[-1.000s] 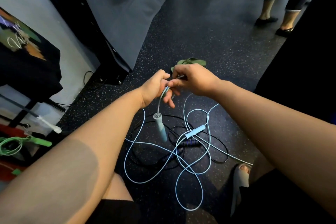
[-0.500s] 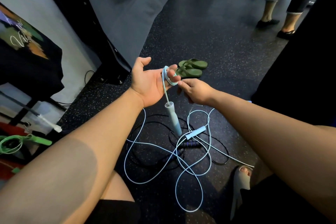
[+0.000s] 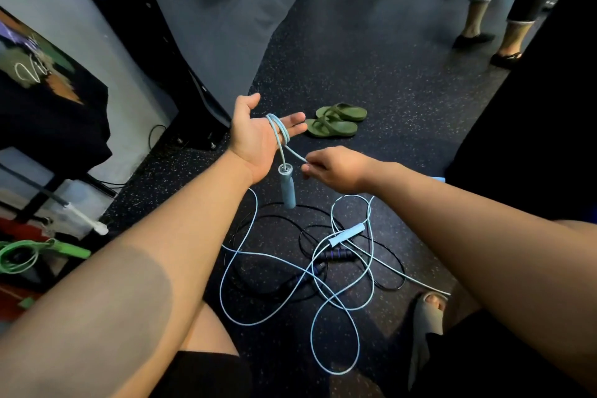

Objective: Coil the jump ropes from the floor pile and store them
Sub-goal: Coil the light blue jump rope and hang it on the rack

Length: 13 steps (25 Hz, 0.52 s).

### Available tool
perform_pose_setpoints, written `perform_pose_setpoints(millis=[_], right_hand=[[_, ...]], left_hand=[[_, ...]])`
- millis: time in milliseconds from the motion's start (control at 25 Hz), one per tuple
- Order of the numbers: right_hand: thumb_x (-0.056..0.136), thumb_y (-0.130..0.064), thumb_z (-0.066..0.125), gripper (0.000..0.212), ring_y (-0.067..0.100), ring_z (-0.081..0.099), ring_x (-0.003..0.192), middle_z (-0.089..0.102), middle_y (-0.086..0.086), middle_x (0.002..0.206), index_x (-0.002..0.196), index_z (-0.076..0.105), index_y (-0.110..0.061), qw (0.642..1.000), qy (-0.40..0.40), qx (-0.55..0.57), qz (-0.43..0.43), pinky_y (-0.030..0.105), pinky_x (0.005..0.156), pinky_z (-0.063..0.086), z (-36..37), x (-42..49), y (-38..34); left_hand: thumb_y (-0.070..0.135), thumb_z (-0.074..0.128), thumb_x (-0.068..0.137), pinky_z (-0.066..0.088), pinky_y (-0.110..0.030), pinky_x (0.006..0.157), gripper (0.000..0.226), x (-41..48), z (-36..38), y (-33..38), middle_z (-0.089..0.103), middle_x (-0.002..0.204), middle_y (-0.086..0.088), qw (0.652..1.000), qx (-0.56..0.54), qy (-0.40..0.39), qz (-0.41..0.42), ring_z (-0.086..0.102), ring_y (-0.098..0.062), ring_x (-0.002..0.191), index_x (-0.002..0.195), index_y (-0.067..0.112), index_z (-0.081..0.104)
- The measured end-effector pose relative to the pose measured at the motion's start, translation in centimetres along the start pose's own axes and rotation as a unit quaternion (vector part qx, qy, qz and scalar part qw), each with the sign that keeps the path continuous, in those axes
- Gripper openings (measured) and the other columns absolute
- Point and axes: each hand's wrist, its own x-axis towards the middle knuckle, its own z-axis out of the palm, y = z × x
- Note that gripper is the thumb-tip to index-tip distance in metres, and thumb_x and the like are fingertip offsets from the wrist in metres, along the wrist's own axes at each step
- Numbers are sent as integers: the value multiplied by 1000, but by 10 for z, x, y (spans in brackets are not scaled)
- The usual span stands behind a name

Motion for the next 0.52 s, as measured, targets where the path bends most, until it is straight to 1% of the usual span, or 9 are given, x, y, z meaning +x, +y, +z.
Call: perform_pose_setpoints(millis=[80,120,160,200,240,320,400,440,520], right_hand=[[102,-38,45,33,23,59,73,65,0,76,92,66,-14,999,30,-37,-25,35,68,45,-3,0,-4],[102,-37,47,32,23,57,68,62,0,72,91,66,-13,997,46,-49,-37,35,64,42,-6,0,-7],[101,-36,50,30,21,53,63,58,-4,67,90,66,-13,996,57,-55,-47,33,60,35,-10,-2,-9],[100,-35,52,28,18,49,59,52,-7,63,88,66,-13,995,64,-59,-56,32,58,29,-14,-3,-10],[99,-35,54,28,17,47,58,48,-10,60,86,66,-13,993,71,-64,-65,30,57,25,-16,-4,-10],[98,-36,57,29,17,47,58,49,-11,60,82,65,-13,990,89,-68,-84,27,55,23,-19,-6,-10],[96,-38,59,29,17,52,59,55,-9,63,80,65,-16,988,106,-58,-99,27,53,26,-20,-5,-8],[95,-41,60,29,18,55,60,59,-8,64,79,63,-16,987,114,-52,-104,27,53,32,-21,-4,-7],[92,-45,63,33,21,58,63,64,-1,69,81,63,-14,985,129,-46,-108,33,57,43,-24,-2,-3]], left_hand=[[60,33,83,18,-47,121,84,7,-3,-9,75,96,-21,992,125,-9,-15,72,-31,97,133,-3,55],[62,33,80,21,-44,119,87,8,-4,-13,75,91,-23,982,185,-25,-22,72,-28,91,130,-3,60],[63,31,78,25,-40,116,84,5,-2,-16,74,86,-23,970,238,-46,-27,70,-24,88,115,-1,71],[64,31,76,29,-38,112,78,4,0,-18,74,83,-22,958,280,-55,-30,68,-20,87,94,5,79],[68,34,73,31,-38,109,73,3,0,-18,73,82,-19,950,307,-48,-34,65,-19,89,81,9,78],[76,38,67,33,-47,111,76,5,-3,-17,68,80,-12,937,343,-43,-50,58,-23,92,82,7,65],[77,36,72,34,-54,108,75,4,-3,-17,60,71,-10,926,361,-92,-61,54,-28,83,79,5,56],[74,34,76,38,-51,103,72,1,-2,-18,58,68,-11,922,365,-116,-62,56,-31,80,74,6,57],[67,26,83,42,-45,97,65,-6,2,-17,62,66,-15,909,382,-148,-77,62,-35,78,60,15,59]])
